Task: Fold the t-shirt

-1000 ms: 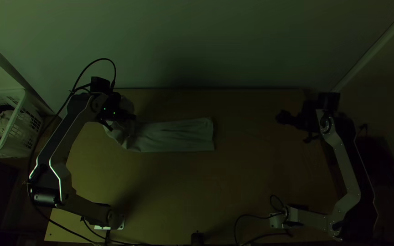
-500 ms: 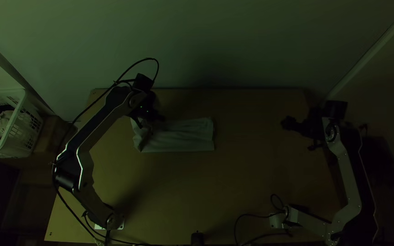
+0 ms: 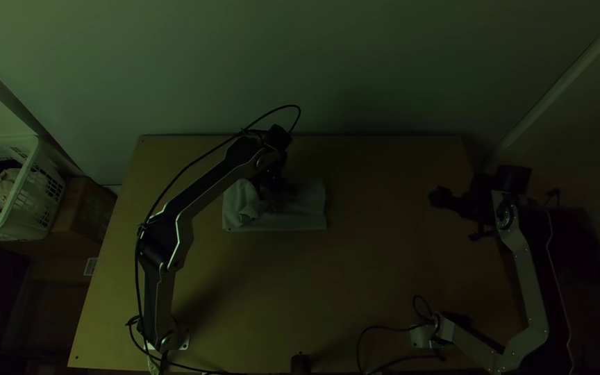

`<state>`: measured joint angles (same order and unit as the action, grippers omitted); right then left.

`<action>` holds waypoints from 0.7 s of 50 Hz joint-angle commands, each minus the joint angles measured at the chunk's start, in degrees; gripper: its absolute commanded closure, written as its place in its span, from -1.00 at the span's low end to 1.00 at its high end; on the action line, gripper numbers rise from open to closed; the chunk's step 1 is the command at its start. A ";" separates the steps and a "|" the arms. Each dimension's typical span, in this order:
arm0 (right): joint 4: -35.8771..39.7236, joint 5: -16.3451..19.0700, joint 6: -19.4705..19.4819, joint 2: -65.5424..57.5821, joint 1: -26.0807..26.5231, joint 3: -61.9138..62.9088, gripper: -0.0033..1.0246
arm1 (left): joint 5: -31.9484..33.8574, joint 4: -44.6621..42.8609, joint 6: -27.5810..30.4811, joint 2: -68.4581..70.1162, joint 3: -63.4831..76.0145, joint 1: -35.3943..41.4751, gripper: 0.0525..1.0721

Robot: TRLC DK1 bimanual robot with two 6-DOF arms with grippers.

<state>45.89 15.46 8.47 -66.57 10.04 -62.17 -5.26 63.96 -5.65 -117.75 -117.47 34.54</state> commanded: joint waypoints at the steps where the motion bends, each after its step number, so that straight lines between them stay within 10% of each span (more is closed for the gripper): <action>1: -0.01 -0.35 -0.56 2.05 0.94 2.41 -0.93 | -0.19 1.60 -1.21 -3.45 -5.40 2.28 -0.30; 4: -0.01 -0.35 -0.47 2.76 1.03 3.20 -0.93 | -0.10 4.06 -1.21 -6.61 -9.88 3.78 -0.92; 35: -0.89 -0.35 -0.21 8.29 2.61 6.89 -0.93 | 10.00 -0.95 -3.49 -3.45 -13.75 8.87 -0.92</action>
<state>45.87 15.46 8.49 -59.11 12.19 -55.44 4.14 62.85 -8.01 -125.19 -130.04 46.48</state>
